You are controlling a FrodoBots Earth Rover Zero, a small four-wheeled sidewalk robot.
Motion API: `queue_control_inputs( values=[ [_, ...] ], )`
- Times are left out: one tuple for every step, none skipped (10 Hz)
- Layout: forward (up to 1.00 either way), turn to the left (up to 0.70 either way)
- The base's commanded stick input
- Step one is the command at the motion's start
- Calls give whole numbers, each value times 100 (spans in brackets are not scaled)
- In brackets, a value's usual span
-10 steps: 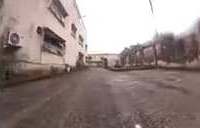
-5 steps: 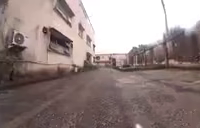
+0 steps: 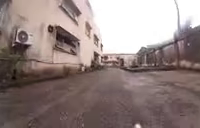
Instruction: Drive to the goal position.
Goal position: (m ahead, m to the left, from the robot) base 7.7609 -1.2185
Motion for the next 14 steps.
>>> queue_control_inputs(
  values=[
    [70, -17],
    [70, -17],
    [70, 2],
    [70, 18],
    [70, 18],
    [70, 18],
    [70, 18],
    [70, 18],
    [70, 18],
    [70, 18],
    [70, 18],
    [70, 18],
    [70, -2],
    [70, -17]
  ],
)
